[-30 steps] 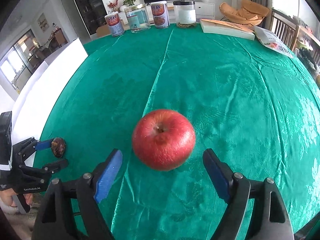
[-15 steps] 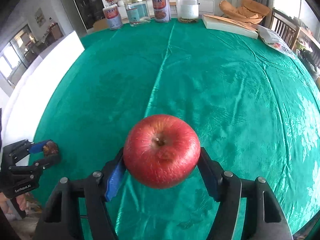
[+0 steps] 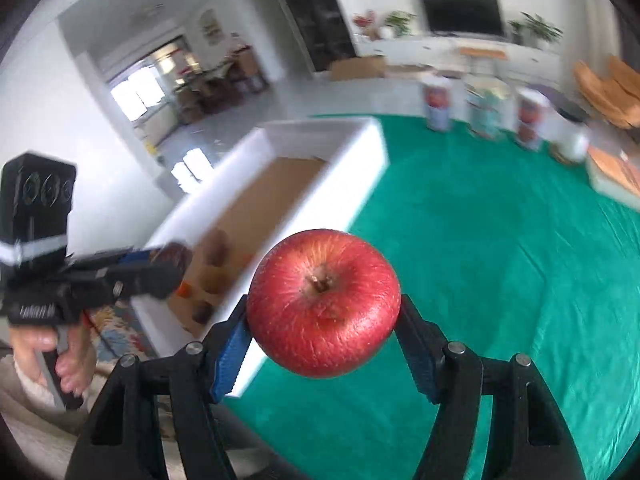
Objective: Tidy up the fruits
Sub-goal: 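Carry the dark fruit and red apple into the cardboard box and open both grippers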
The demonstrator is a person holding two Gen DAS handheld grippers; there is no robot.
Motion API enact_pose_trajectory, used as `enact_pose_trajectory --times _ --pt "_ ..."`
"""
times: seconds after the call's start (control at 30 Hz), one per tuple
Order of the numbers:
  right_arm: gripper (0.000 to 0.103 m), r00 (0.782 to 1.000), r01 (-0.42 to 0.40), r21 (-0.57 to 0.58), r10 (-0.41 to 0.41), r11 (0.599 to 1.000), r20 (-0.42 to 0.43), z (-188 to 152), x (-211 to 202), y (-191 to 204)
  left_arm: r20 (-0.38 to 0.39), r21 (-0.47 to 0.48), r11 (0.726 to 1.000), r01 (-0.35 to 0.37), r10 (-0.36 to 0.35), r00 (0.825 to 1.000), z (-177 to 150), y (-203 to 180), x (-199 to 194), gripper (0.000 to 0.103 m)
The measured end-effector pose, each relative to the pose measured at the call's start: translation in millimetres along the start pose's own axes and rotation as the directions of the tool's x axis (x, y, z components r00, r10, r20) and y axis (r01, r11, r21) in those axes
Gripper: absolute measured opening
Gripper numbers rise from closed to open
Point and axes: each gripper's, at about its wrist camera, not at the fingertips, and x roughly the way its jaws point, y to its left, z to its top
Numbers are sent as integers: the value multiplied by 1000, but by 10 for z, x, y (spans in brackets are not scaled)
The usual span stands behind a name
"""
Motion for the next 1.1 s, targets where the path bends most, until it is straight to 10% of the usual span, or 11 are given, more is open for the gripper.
enact_pose_trajectory --times 0.17,0.33,0.73,0.83,0.97,1.1 --pt "68 999 -28 -132 23 991 -38 556 545 676 -30 -72 977 -202 200 979 436 850 203 47" --pt "68 983 47 -266 -91 963 -158 759 1508 1101 -184 -118 925 -361 337 923 413 1625 938 47" --pt "72 875 192 -417 -347 888 -337 576 2792 1359 -310 -128 881 -455 400 863 213 2014 1541 51" --pt "94 888 204 -439 -354 875 -294 569 2660 1371 -273 -109 868 -484 442 854 238 1954 1450 70" --pt "94 906 186 -429 -322 884 -273 657 2321 1282 -146 -70 856 -512 499 854 335 1725 1054 78" --pt "95 928 168 -396 -280 903 -247 659 1826 1287 79 -72 810 -581 586 807 237 1378 436 90"
